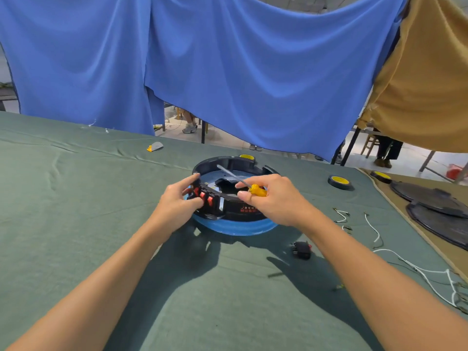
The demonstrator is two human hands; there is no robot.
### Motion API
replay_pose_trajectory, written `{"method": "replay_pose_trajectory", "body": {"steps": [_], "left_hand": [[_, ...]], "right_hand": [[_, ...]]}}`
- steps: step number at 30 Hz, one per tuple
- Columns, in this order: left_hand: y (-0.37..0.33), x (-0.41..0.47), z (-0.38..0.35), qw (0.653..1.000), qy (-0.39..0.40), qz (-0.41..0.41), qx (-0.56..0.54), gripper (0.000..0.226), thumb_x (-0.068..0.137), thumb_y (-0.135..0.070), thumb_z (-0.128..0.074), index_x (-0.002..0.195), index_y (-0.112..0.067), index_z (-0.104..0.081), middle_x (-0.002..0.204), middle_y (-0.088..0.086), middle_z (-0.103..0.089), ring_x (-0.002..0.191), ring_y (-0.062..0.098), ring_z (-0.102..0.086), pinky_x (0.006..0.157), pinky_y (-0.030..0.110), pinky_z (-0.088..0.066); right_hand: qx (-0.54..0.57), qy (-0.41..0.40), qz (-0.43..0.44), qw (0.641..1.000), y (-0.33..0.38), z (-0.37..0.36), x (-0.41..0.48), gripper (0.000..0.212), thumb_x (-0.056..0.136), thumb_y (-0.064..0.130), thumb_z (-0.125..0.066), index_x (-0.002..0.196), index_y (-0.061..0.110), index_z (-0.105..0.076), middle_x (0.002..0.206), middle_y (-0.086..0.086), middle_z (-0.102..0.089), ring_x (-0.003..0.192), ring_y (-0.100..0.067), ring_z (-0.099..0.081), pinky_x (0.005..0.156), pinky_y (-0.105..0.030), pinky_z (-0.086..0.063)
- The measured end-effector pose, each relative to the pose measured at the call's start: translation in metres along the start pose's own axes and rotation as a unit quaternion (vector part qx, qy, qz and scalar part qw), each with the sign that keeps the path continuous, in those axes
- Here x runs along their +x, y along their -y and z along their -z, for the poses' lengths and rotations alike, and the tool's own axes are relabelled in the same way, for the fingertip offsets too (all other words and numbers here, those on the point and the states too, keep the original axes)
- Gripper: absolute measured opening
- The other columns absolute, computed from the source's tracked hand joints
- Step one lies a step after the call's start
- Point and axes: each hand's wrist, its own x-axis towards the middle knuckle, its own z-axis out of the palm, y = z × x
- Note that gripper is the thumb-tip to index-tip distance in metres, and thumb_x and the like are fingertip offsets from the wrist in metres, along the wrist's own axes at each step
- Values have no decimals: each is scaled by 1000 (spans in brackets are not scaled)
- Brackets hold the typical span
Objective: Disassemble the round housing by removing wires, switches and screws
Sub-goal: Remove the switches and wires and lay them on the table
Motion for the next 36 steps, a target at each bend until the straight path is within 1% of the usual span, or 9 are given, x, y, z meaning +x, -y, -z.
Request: {"method": "replay_pose_trajectory", "body": {"steps": [2,4,9,16,19,24,29,34,36], "left_hand": [[-3,2,-6,996,-1,20,-86,50,87,7,-54,120,-29,-57,101,-22,-71,93,-11,-61,82,8,-46],[-8,8,-12,993,-22,46,-102,24,93,-7,-55,95,-30,-64,78,-26,-70,78,-3,-62,68,6,-45],[-13,23,-28,995,-13,53,-84,29,84,-36,-61,103,-17,-72,100,6,-74,99,25,-67,98,43,-49],[-5,51,-44,982,-27,53,-181,30,90,-2,-54,90,-21,-77,87,2,-73,81,16,-66,75,24,-54],[-6,61,-51,979,-35,56,-191,25,83,-8,-56,83,-20,-78,85,6,-70,79,19,-63,78,33,-48],[0,73,-65,981,-71,39,-175,25,74,-24,-52,86,-18,-73,84,6,-67,80,19,-57,79,39,-43],[6,76,-68,986,-73,25,-151,30,75,-29,-51,93,-22,-73,93,15,-71,86,21,-60,93,55,-46],[9,77,-60,974,-20,16,-225,35,86,-10,-53,88,-34,-79,88,-4,-76,81,10,-70,70,22,-54],[11,79,-54,968,13,26,-250,38,90,-4,-53,91,-31,-80,94,0,-77,85,14,-73,68,20,-55]], "right_hand": [[29,16,-11,999,1,7,3,20,88,40,-66,106,31,-70,62,25,-58,68,3,-53,66,-17,-40],[63,50,-26,996,2,14,7,21,85,40,-70,103,29,-71,73,20,-63,78,-3,-59,74,-25,-48],[87,87,-42,992,-10,28,21,21,86,47,-65,88,27,-69,78,9,-73,85,-8,-65,85,-29,-47],[-42,65,-28,997,-45,34,49,11,95,39,-56,93,34,-65,81,13,-62,75,-8,-55,71,-29,-42],[-140,47,11,989,-55,30,57,17,97,39,-51,105,37,-66,95,15,-59,94,-14,-50,87,-40,-43],[-143,35,30,989,-67,19,63,21,99,34,-49,111,36,-67,76,23,-40,95,-15,-42,80,-36,-39],[-120,50,20,991,-67,17,71,23,97,31,-52,111,35,-69,110,12,-66,106,-18,-52,86,-39,-46],[-106,64,9,992,-62,10,77,25,96,27,-55,115,32,-70,118,10,-68,108,-17,-56,95,-43,-46],[-95,61,12,994,-64,10,78,25,96,23,-56,116,30,-70,117,9,-68,101,-8,-54,94,-34,-45]]}}
